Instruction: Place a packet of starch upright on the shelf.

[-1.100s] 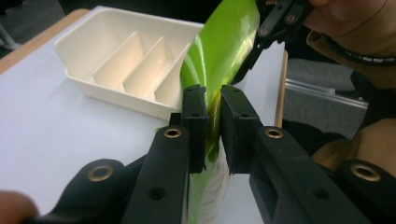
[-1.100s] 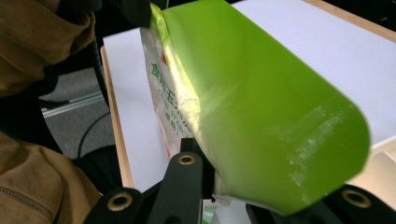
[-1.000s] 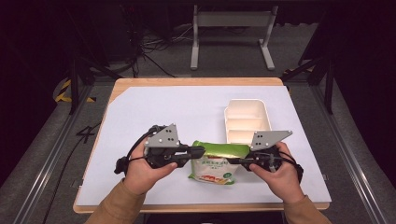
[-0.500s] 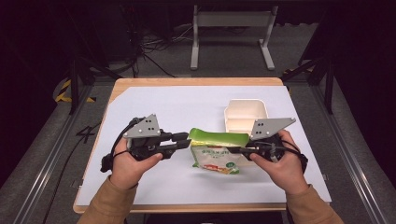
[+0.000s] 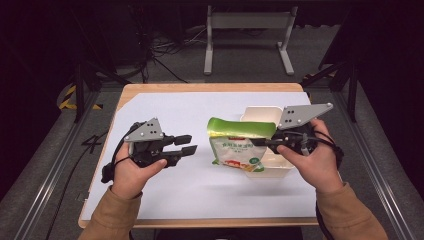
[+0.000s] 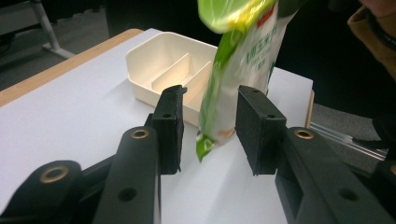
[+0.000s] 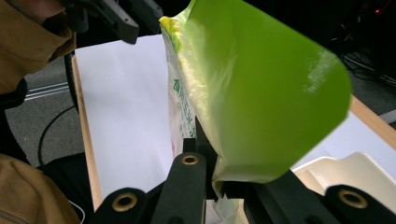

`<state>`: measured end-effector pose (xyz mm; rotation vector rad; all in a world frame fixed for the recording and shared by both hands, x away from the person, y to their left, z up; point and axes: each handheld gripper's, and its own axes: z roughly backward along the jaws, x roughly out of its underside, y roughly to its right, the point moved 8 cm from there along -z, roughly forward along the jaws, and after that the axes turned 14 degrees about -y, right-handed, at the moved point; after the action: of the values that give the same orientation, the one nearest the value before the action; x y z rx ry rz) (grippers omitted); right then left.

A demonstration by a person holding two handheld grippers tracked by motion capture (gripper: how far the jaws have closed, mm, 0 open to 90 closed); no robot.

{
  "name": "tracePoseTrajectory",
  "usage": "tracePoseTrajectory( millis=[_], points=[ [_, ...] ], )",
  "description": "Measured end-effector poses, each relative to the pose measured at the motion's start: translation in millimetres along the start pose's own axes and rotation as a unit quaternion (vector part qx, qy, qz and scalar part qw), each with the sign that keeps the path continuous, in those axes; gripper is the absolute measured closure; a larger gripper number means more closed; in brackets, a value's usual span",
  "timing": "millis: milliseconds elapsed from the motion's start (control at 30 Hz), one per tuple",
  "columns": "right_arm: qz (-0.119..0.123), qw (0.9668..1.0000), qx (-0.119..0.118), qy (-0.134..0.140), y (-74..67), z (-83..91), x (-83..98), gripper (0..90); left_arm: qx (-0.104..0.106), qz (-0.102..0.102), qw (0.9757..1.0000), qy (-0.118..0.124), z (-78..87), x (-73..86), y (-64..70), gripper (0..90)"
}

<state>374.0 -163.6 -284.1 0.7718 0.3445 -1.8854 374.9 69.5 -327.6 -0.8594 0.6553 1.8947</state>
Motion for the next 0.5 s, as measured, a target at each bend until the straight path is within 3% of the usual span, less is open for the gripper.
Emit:
tracePoseTrajectory(
  millis=[500],
  points=[
    [-0.003,0.9996,0.029,0.004,32.7,22.8,-5.4,87.5,-0.027,0.02,0.9994,-0.005,-0.4,6.1,-14.5,43.5]
  ],
)
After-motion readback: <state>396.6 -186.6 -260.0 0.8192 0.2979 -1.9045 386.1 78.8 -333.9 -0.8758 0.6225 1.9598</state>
